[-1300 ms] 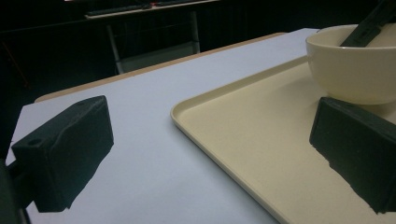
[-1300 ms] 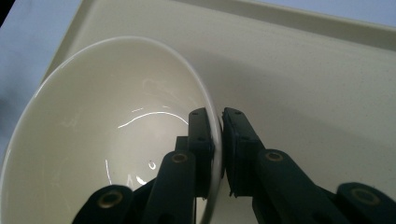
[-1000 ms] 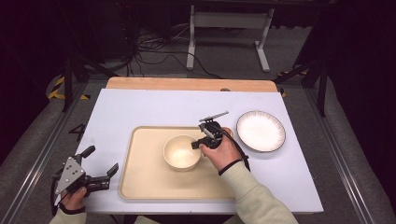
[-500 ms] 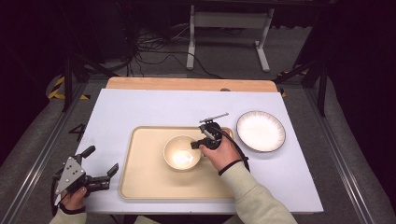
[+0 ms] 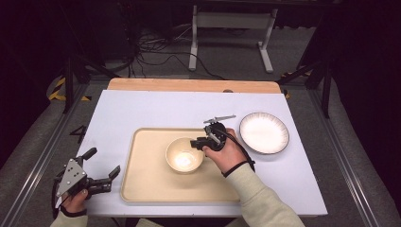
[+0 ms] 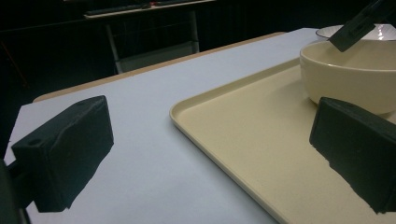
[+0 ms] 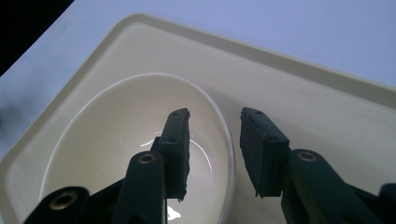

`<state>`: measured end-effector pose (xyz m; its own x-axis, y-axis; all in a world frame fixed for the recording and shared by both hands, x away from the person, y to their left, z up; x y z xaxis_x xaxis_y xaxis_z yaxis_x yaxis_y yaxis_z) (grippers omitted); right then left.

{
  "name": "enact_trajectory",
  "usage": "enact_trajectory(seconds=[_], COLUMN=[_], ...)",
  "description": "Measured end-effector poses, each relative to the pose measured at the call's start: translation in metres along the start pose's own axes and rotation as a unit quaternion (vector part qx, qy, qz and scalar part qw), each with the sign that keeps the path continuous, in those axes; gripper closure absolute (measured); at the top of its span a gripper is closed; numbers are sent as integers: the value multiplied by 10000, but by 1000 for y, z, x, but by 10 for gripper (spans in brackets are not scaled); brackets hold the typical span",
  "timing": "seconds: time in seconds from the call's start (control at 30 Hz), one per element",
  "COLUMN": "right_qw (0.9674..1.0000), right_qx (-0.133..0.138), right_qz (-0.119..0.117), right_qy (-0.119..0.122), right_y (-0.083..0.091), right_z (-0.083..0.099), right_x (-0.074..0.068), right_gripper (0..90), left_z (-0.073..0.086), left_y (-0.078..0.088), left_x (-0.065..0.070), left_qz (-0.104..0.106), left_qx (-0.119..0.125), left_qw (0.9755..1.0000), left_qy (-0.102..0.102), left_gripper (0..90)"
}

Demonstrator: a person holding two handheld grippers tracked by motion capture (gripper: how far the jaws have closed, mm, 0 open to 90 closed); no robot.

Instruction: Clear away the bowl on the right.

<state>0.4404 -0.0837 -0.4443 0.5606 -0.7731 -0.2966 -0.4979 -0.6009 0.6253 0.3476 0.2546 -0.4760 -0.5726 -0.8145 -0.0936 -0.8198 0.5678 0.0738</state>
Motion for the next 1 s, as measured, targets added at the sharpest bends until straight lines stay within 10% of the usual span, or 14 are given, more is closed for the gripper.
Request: enact_trajectory(seconds=[0.4, 0.83, 1.0], right_qw=[9977, 9876, 9785], right_qx=[511, 1177, 1523], right_qz=[-28, -152, -244], right_qy=[435, 1029, 1371], right_y=[25, 49, 62], right_z=[-7, -9, -9], right_x=[-2, 3, 4], right_gripper=[559, 440, 372], left_z=[0, 0, 0], left_y=[1, 0, -1], left_x=[0, 0, 0], left_qz=[-9, -5, -5], left_qx=[-6, -2, -15], left_qw=[10000, 10000, 10000], left_qy=[1, 23, 5], left_gripper=[2, 2, 2])
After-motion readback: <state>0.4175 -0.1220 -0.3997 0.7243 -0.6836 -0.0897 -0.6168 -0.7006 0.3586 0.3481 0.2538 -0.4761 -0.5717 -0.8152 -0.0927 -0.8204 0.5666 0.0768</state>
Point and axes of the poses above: each handheld gripper's, and its own axes: y roughly backward along the jaws, z roughly out of its underside, x roughly to its right, the point moved 6 cm from there along -y, roughly forward along the jaws, and after that the axes turned 6 degrees about x, right-handed, at the moved point
